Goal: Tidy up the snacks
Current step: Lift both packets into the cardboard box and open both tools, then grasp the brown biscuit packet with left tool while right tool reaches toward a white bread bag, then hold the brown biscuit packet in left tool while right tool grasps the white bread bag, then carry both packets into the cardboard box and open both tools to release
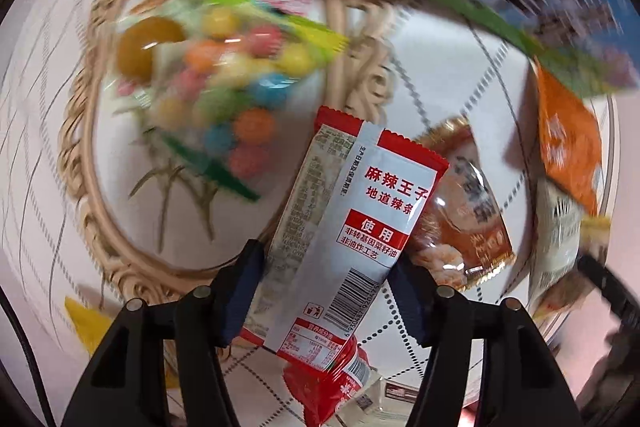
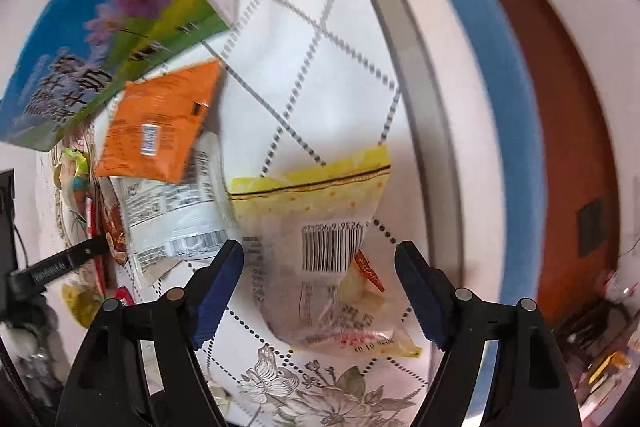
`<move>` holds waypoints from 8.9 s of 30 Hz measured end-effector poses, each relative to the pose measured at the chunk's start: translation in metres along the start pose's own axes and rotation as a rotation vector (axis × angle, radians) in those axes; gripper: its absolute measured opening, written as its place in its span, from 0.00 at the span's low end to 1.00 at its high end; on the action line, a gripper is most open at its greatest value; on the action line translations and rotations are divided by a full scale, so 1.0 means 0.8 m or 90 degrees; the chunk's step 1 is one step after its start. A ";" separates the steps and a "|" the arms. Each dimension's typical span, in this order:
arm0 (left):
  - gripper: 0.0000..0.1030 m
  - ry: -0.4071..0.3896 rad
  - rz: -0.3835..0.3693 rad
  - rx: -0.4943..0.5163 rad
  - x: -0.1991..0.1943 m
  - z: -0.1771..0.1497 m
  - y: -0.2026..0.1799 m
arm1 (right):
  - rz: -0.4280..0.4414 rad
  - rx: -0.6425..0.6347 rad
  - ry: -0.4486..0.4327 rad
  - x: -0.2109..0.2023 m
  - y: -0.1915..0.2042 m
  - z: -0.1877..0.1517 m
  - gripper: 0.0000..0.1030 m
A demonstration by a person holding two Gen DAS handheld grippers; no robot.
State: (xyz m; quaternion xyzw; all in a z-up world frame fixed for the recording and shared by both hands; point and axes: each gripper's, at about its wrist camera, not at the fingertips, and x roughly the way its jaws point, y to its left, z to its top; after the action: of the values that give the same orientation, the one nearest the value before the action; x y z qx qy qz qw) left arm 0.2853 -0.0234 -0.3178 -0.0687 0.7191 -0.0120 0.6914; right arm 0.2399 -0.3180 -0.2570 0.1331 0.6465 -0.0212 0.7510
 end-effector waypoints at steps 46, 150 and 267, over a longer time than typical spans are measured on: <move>0.45 -0.054 -0.039 0.074 -0.079 -0.053 -0.002 | 0.113 -0.004 0.027 -0.016 0.025 -0.112 0.52; 0.90 -0.142 -0.089 -0.006 -0.167 0.002 -0.004 | 0.065 -0.234 -0.137 -0.111 0.152 0.080 0.67; 0.53 -0.144 0.057 0.139 -0.196 0.251 -0.026 | 0.108 -0.046 -0.127 -0.068 0.154 0.320 0.47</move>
State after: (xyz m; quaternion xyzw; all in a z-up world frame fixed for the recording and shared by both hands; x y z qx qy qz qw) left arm 0.4927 -0.0103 -0.1683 0.0381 0.6336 -0.0515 0.7710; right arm 0.5035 -0.2653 -0.1500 0.1575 0.5553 0.0522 0.8149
